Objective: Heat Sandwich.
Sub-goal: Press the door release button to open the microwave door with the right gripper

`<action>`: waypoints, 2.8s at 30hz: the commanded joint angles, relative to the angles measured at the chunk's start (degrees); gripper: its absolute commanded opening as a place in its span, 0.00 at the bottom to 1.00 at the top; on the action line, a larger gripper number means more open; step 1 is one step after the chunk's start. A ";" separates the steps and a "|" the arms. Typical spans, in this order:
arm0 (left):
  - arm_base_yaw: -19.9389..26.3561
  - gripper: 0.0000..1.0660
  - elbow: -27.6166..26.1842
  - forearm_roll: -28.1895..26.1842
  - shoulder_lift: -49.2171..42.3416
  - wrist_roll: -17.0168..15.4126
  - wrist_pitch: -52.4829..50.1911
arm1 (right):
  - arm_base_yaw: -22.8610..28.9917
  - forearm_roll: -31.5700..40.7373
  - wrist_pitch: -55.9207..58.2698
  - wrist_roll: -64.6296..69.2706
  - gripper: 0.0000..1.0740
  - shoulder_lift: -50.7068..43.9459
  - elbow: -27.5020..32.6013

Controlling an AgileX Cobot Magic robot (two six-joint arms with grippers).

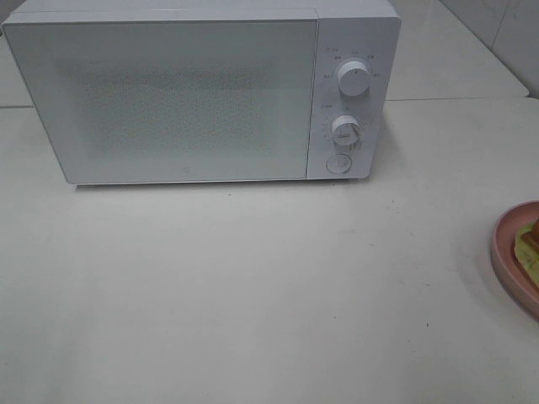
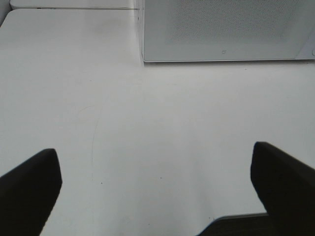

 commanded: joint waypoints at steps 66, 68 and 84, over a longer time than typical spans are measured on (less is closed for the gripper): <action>-0.11 0.91 0.06 -0.40 -1.20 0.17 -0.63 | 9.22 14.84 -73.74 -14.09 0.70 57.41 8.37; -0.11 0.91 0.06 -0.40 -1.09 0.17 -0.63 | 10.60 18.91 -77.06 -17.36 0.70 58.16 9.57; -0.11 0.91 0.06 -0.40 -0.86 0.17 -0.63 | 26.07 41.02 -100.32 -30.19 0.70 70.13 12.26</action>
